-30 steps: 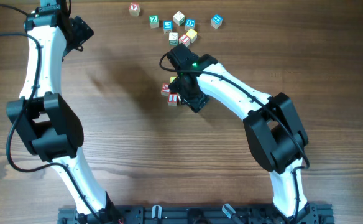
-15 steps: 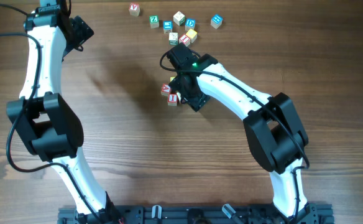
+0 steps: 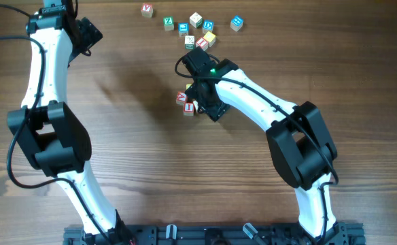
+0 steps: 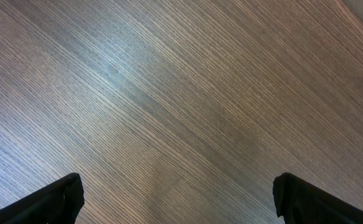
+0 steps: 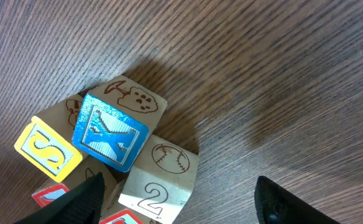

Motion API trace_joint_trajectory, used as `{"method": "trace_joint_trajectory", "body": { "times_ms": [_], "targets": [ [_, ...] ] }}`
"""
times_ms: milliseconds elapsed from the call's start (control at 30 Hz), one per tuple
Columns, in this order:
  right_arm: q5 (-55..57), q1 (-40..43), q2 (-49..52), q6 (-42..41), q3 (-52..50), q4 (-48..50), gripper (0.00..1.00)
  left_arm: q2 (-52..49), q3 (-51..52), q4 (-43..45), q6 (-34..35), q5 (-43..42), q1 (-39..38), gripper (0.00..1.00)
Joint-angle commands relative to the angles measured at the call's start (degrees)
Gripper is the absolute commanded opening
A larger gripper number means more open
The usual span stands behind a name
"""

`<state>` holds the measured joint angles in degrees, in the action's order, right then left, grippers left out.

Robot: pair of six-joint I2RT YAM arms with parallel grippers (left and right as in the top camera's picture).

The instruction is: Form a circle

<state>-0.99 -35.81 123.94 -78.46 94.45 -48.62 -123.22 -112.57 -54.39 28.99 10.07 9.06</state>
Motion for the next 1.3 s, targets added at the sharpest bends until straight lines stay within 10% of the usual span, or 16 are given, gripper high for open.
{"method": "trace_joint_trajectory", "body": {
  "times_ms": [0, 1267],
  "targets": [
    [1.5, -0.3, -0.6, -1.2, -0.5, 0.2, 0.78, 0.2, -0.6, 0.1, -0.3, 0.7, 0.1, 1.00],
    [0.9, -0.8, -0.6, 0.5, -2.3, 0.9, 0.77, 0.2, -0.6, 0.1, -0.3, 0.7, 0.1, 1.00]
  ]
}}
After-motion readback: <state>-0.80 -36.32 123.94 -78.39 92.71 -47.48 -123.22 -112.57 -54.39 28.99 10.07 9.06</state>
